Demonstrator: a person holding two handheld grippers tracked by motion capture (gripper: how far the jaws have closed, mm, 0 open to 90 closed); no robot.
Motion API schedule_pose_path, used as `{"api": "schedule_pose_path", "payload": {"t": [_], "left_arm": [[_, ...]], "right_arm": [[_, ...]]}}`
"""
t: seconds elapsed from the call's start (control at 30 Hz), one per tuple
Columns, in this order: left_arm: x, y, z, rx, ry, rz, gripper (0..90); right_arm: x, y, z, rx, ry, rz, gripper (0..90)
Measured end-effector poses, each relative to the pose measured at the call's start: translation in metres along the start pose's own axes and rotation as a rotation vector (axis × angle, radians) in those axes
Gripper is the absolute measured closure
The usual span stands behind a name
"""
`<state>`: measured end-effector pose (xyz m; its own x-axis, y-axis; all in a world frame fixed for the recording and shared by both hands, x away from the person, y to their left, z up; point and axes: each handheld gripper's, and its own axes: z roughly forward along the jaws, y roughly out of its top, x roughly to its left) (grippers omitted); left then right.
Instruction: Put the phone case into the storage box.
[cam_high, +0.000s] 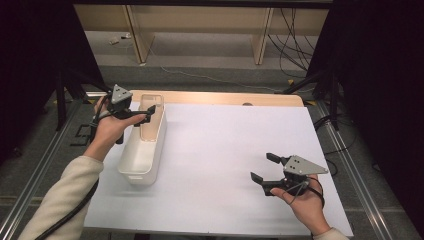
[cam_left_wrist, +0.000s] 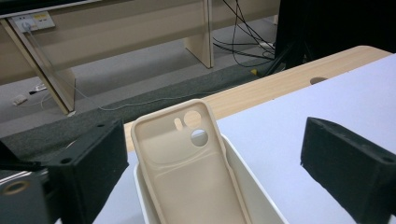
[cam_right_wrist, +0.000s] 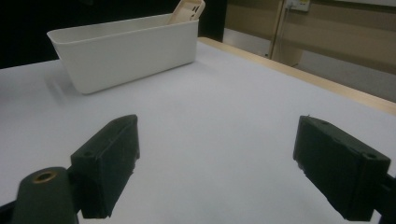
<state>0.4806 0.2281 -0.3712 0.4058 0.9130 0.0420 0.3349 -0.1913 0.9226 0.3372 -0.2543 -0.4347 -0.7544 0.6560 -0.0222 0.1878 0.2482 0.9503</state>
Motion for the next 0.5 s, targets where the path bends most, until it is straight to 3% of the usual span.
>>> {"api": "schedule_pose_path", "payload": {"t": [0.17, 0.43, 0.5], "left_arm": [[-0.003, -0.002, -0.006, -0.007, 0.002, 0.010, 3.2], [-0.007, -0.006, -0.017, -0.030, -0.027, -0.010, 1.4], [-0.008, -0.007, -0.020, -0.035, -0.027, 0.003, 1.1]], "right_arm": [[0.001, 0.000, -0.001, 0.007, 0.003, 0.011, 15.7], [0.002, 0.001, -0.002, 0.018, 0.004, 0.021, 15.7], [0.002, 0.001, -0.002, 0.018, 0.003, 0.021, 15.7]]}}
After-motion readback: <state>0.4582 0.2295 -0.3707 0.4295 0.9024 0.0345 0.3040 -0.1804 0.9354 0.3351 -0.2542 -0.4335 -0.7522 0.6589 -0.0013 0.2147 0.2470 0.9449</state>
